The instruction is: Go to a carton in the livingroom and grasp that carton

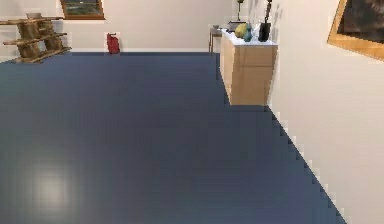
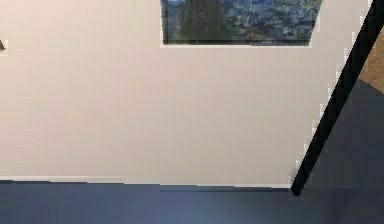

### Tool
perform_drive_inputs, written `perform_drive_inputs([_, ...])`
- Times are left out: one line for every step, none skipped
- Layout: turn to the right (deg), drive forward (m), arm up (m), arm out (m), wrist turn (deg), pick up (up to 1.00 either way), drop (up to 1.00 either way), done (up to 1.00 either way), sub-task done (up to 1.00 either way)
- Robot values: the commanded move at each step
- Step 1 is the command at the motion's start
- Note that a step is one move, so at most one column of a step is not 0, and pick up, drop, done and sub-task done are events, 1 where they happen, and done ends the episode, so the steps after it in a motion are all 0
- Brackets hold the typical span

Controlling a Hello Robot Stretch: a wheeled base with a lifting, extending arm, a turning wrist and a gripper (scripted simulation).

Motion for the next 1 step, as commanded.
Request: perform_drive_inputs([45.0, 0.0, 0.0, 0.0, 0.0, 0.0, 0.0, 0.0, 0.0])
